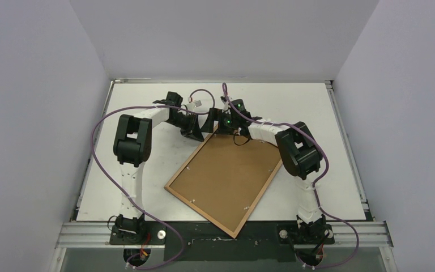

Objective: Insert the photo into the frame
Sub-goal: Install the photo frame at the center of the board.

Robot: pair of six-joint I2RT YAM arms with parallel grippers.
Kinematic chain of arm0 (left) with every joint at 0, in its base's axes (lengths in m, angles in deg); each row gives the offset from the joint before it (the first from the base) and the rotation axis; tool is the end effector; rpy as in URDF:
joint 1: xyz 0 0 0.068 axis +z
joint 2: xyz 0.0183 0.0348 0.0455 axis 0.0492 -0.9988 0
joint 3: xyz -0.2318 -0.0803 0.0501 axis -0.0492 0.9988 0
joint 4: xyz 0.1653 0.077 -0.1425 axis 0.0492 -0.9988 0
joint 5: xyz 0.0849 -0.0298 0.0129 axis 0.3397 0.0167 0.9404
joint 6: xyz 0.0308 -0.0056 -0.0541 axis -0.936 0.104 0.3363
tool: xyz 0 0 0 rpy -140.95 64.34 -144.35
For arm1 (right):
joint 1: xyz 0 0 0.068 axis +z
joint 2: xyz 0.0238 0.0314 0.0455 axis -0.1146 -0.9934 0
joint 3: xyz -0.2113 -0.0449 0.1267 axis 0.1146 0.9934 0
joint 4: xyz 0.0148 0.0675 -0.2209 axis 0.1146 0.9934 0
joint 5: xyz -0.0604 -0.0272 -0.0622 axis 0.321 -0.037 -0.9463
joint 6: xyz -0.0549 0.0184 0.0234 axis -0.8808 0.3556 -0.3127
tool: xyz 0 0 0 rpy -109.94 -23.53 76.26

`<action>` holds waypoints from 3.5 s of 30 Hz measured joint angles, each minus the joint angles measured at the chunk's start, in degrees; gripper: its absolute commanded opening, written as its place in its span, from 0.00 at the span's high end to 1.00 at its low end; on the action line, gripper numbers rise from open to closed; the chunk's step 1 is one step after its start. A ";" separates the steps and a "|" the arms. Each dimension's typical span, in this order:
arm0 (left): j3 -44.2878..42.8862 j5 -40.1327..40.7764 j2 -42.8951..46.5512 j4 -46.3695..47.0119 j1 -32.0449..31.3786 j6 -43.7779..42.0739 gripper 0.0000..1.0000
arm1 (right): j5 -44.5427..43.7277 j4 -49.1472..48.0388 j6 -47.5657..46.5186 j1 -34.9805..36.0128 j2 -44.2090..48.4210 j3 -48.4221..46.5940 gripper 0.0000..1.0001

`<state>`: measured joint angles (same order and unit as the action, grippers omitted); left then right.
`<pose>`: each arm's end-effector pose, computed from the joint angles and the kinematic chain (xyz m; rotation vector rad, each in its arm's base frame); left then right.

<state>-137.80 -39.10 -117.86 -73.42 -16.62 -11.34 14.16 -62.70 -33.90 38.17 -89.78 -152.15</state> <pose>0.3917 -0.1326 0.1203 0.4445 2.6844 -1.2449 0.3615 0.2491 0.1544 -0.2135 2.3719 1.1725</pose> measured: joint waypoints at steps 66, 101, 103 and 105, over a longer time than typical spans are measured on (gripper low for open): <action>0.76 -0.28 0.52 0.74 -0.02 0.00 0.96 | 2.25 5.70 -2.47 -1.79 -0.22 -2.47 0.09; 0.76 -0.35 0.52 0.74 -0.02 -0.50 0.97 | 5.68 1.36 2.60 -4.26 -0.20 -0.61 0.07; 0.76 -0.37 0.52 0.74 -0.02 -0.52 0.97 | 5.42 1.53 2.23 -4.72 -0.20 -0.61 0.07; 0.76 -0.37 0.52 0.74 -0.02 -0.55 0.97 | 5.25 1.73 2.01 -4.94 -0.20 -0.61 0.07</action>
<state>-137.04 -39.47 -117.34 -72.67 -16.64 -11.89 19.40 -60.97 -31.89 33.23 -89.97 -152.76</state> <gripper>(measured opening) 0.039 0.925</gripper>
